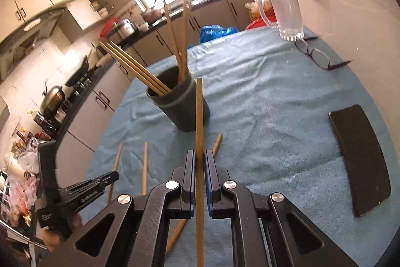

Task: Organize utensils
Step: 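Close the left tool on a wooden chopstick and lift it upright, then carry the chopstick over the grey holder cup and lower it inside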

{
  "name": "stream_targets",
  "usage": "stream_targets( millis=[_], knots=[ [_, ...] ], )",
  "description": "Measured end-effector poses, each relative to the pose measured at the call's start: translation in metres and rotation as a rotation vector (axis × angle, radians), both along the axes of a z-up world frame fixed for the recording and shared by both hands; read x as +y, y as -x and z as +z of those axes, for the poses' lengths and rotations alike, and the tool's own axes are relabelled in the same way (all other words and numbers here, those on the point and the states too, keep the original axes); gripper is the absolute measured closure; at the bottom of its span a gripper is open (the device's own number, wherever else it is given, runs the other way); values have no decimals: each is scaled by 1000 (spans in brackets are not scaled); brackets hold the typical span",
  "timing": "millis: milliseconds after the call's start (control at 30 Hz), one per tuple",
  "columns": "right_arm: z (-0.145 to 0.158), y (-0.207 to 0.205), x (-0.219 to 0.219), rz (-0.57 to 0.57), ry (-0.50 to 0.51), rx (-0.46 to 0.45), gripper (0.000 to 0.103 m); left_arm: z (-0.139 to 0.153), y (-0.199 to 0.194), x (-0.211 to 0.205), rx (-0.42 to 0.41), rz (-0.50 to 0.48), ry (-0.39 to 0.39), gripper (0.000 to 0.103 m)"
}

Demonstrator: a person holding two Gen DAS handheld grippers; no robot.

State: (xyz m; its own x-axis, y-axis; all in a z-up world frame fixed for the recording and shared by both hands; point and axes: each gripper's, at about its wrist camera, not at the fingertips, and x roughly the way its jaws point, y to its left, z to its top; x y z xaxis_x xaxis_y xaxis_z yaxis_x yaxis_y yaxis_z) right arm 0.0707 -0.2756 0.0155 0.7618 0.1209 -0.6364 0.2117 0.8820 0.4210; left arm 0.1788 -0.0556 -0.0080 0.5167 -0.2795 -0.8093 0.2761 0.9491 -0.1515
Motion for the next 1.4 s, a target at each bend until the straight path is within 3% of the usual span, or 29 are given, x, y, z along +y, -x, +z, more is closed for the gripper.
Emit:
stream_targets(
  millis=[167,367,1400],
  knots=[
    [21,11,8,-8,26,-85,95,45,20,17,-106,16,73,97],
    [32,16,18,3,55,-132,95,75,39,22,-188,10,127,97],
    [44,26,20,6,50,-174,95,89,53,14,-219,-18,140,97]
  ],
)
